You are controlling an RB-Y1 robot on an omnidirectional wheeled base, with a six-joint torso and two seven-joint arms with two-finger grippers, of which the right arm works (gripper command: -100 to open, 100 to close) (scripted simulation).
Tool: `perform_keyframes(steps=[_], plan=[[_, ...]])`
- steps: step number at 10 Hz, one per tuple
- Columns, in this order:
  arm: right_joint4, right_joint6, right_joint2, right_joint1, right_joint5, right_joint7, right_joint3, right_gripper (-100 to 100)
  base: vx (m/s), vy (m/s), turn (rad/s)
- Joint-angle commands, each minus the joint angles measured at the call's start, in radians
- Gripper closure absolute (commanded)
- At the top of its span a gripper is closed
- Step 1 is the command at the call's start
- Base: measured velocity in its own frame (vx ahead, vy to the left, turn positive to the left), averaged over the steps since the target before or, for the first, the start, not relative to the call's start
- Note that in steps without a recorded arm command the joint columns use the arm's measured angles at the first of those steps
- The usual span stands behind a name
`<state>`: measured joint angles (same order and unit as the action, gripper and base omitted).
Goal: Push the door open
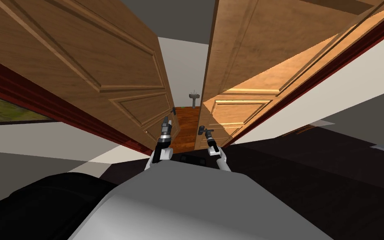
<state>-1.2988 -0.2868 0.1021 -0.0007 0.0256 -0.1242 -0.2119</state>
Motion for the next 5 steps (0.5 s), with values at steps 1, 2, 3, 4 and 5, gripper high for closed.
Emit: perform_keyframes(steps=[1, 2, 3, 4, 5], plan=[[-0.006, -0.005, 0.002, -0.013, -0.003, 0.004, 0.025, 100, 0.164, 0.075, -0.037], [-0.002, -0.004, 0.002, -0.016, -0.004, 0.007, 0.038, 100, 0.174, 0.092, -0.055], [0.000, -0.004, 0.002, -0.017, -0.005, 0.009, 0.045, 100, 0.166, 0.096, -0.039], [0.004, -0.003, 0.001, -0.019, -0.006, 0.013, 0.060, 100, 0.166, 0.113, -0.062], [0.006, -0.003, 0.001, -0.021, -0.007, 0.014, 0.068, 100, 0.148, 0.125, -0.068]])
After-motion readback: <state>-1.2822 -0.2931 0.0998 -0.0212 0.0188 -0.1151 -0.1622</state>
